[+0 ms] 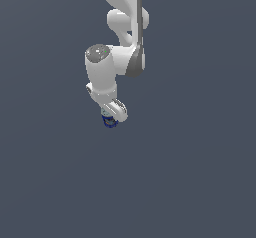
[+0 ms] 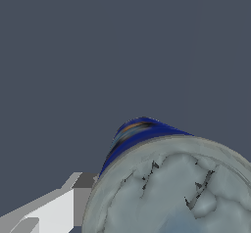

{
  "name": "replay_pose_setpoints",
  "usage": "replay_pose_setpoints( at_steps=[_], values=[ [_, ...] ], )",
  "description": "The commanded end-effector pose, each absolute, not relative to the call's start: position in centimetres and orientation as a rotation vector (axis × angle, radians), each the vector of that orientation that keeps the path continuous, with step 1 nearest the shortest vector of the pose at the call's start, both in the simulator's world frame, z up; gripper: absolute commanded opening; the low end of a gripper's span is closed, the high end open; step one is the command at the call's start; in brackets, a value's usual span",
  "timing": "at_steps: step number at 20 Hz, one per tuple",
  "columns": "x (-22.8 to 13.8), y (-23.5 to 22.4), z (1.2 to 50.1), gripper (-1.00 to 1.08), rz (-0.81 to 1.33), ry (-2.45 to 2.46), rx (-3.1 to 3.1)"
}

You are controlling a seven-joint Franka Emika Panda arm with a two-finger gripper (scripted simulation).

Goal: Pick up the object and move it to a goal position.

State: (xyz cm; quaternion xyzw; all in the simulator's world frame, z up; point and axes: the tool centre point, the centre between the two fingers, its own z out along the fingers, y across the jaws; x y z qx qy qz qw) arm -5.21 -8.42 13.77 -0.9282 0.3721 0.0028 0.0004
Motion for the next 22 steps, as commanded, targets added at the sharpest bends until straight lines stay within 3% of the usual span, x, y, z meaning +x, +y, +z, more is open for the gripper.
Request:
replay_pose_setpoints(
  at_steps=[1,12,22],
  values=[
    [-6.9,-10.3,15.4,-1.0,0.002,1.168,-2.913],
    [-12.8,-17.1,20.6,-1.0,0.002,1.169,-2.913],
    [-14.4,-19.4,22.3,-1.0,0.0,1.169,-2.915]
  ],
)
